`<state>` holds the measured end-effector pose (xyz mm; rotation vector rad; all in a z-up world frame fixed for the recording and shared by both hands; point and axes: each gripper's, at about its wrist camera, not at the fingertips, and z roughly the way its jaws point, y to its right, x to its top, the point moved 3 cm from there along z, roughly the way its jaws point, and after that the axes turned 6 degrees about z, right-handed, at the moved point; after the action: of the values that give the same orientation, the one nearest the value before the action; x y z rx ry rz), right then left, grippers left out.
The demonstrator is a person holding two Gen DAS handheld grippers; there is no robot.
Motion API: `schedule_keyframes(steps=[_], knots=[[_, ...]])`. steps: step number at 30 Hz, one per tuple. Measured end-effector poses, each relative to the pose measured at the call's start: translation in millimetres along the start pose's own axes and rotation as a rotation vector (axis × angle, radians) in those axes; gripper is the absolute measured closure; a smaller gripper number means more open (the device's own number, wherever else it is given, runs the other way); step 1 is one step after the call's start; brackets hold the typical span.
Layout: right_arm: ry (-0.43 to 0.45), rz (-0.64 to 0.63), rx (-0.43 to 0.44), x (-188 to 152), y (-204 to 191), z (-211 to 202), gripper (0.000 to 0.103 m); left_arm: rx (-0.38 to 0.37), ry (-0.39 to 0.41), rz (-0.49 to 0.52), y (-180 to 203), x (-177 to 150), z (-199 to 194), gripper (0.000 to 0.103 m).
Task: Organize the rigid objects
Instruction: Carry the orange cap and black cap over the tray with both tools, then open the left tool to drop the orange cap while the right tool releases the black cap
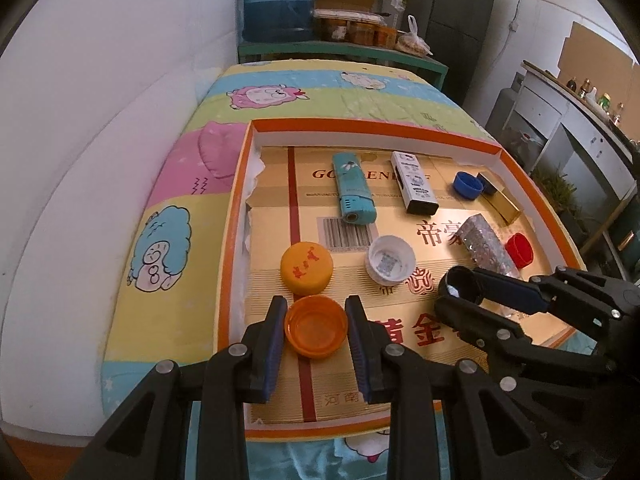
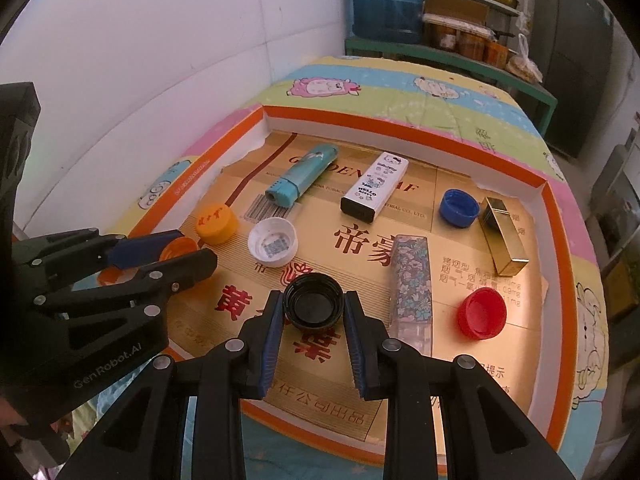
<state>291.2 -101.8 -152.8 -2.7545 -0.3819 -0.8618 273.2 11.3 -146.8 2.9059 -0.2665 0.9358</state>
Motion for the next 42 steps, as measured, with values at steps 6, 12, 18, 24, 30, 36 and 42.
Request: schedule_keyframes(steps=[6,12,18,24,30,36,42], knots=[[-0.003,-0.011,-0.006,-3,1,3,0.072,0.003,0.003,0.017,3,-1,1,0.073],[0.003,-0.024,-0.006,-4,0,4,0.069,0.0,0.012,0.02,4,-2,-1,0.073],[0.008,-0.016,-0.004,-4,-1,2,0.066,-0.019,0.027,0.005,3,-3,-5,0.066],[0.029,-0.016,-0.017,-5,-1,-6,0.066,-0.018,0.048,0.0,3,-3,-13,0.062],[0.06,-0.001,-0.04,-6,1,-20,0.066,-0.014,0.071,-0.015,2,-3,-23,0.062],[0.089,0.048,-0.055,-12,7,-35,0.066,-0.023,0.094,-0.025,7,-5,-36,0.062],[0.109,0.095,-0.062,-20,11,-51,0.065,-0.032,0.113,-0.03,13,-9,-48,0.062]])
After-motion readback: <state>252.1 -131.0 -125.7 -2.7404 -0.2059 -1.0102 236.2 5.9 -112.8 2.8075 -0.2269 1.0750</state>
